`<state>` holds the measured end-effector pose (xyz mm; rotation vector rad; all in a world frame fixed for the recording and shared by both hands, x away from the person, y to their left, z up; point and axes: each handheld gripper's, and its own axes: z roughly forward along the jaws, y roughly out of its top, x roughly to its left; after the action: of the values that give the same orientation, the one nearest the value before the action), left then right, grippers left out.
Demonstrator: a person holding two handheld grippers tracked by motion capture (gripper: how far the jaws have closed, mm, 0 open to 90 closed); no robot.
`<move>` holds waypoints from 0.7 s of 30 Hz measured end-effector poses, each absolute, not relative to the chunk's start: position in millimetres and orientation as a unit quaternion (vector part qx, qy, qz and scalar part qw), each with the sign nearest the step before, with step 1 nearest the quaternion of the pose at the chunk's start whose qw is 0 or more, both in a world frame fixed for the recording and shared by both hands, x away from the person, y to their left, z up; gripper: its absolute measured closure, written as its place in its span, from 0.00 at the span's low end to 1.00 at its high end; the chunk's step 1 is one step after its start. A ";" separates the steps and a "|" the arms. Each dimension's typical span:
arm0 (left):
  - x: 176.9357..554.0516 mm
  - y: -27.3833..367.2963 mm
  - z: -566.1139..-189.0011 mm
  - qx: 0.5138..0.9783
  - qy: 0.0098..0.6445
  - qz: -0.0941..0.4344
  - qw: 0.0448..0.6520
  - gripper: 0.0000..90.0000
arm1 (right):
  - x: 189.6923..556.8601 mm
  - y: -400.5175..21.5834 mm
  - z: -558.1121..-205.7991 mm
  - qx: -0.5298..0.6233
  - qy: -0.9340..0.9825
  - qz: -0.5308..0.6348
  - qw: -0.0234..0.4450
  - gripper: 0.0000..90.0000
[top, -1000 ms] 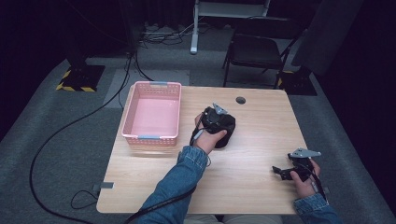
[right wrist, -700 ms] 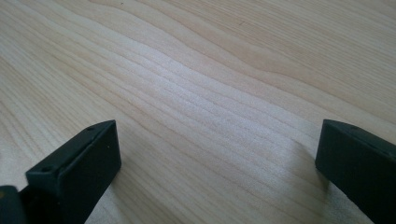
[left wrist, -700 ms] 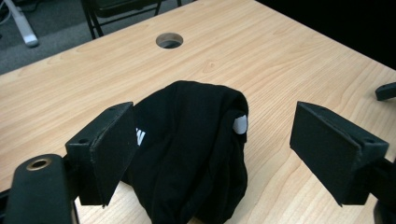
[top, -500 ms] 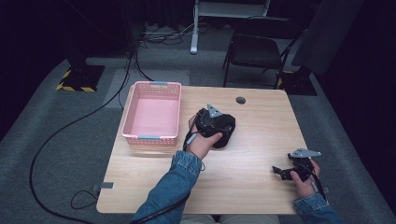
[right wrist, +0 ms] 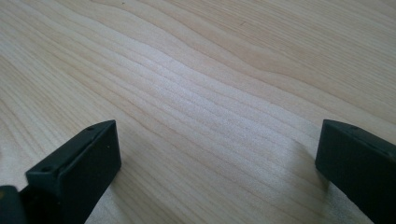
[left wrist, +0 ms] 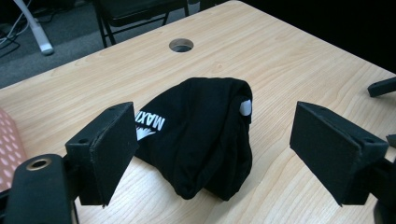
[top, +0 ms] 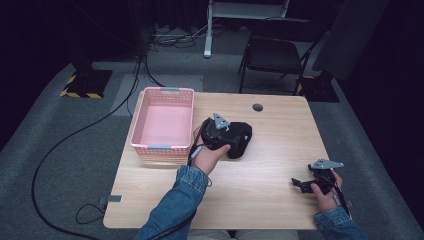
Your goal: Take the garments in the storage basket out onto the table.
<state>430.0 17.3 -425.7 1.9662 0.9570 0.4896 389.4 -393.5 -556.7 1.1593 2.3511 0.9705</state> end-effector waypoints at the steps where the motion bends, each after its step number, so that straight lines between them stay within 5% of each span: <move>1: 429.1 18.3 -425.3 0.790 0.384 0.198 0.435 0.16 | 389.3 -393.5 -556.7 0.409 0.829 0.342 0.172 0.00; 21: 413.0 40.4 -423.4 0.786 0.383 0.215 0.434 0.17 | 389.4 -393.5 -556.7 0.408 0.829 0.342 0.172 0.00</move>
<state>413.0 40.4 -423.4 1.9580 0.9536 0.5357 389.4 -393.5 -556.7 1.1587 2.3515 0.9700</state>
